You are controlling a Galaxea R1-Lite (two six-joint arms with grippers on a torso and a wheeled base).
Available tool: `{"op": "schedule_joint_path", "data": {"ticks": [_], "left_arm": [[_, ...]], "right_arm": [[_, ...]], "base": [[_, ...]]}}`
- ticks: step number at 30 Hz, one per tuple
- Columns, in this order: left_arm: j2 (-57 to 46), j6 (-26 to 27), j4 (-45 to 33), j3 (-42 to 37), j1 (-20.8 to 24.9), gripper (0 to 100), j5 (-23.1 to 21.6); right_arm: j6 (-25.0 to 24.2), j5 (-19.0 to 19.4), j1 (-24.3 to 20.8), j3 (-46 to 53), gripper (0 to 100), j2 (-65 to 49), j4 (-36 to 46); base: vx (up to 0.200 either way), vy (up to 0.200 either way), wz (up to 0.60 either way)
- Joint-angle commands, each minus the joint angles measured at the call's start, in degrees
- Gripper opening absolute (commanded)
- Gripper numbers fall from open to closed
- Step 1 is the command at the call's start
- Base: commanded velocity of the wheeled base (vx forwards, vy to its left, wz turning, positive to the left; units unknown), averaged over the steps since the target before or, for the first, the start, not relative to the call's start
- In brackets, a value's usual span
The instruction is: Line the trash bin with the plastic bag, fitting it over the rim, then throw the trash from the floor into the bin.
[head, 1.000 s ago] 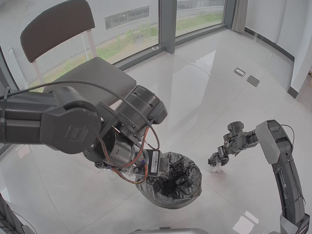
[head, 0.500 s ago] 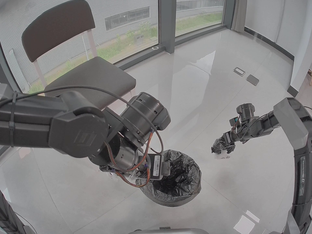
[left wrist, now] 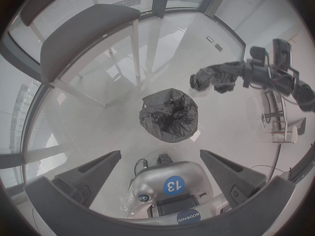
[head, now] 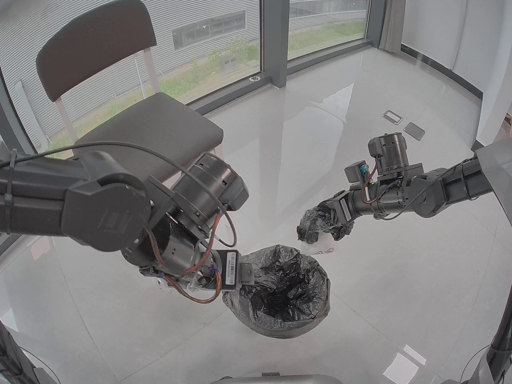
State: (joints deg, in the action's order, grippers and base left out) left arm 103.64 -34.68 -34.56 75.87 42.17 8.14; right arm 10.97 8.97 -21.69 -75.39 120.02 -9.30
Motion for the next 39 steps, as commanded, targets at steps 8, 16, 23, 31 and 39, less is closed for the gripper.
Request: {"op": "schedule_joint_path", "data": {"ticks": [8,16,23,31,39], "left_arm": [[-3.80,-0.03,0.02,-1.52,-1.83,100,0.12],[-4.94,0.14,0.02,-1.87,-2.53,100,0.12],[-5.21,0.23,0.02,-1.87,-2.53,100,0.21],[-5.38,0.40,0.11,-1.78,-2.53,100,0.21],[-5.38,0.40,0.11,-1.78,-2.62,100,0.21]], "right_arm": [[-0.16,-0.10,-7.58,4.81,0,-0.49,-1.77],[-0.16,-0.10,-11.27,8.15,0,-1.01,-1.86],[-0.07,-0.01,-13.38,10.87,0,-0.92,-2.04],[-0.42,-0.01,-12.77,10.17,0,4.00,-4.23],[-3.33,-0.01,-12.77,5.78,0,9.89,-4.59]], "base": [[0.000,0.000,0.00],[0.000,0.000,0.00],[0.000,0.000,0.00],[0.000,0.000,0.00],[0.000,0.000,0.00]]}}
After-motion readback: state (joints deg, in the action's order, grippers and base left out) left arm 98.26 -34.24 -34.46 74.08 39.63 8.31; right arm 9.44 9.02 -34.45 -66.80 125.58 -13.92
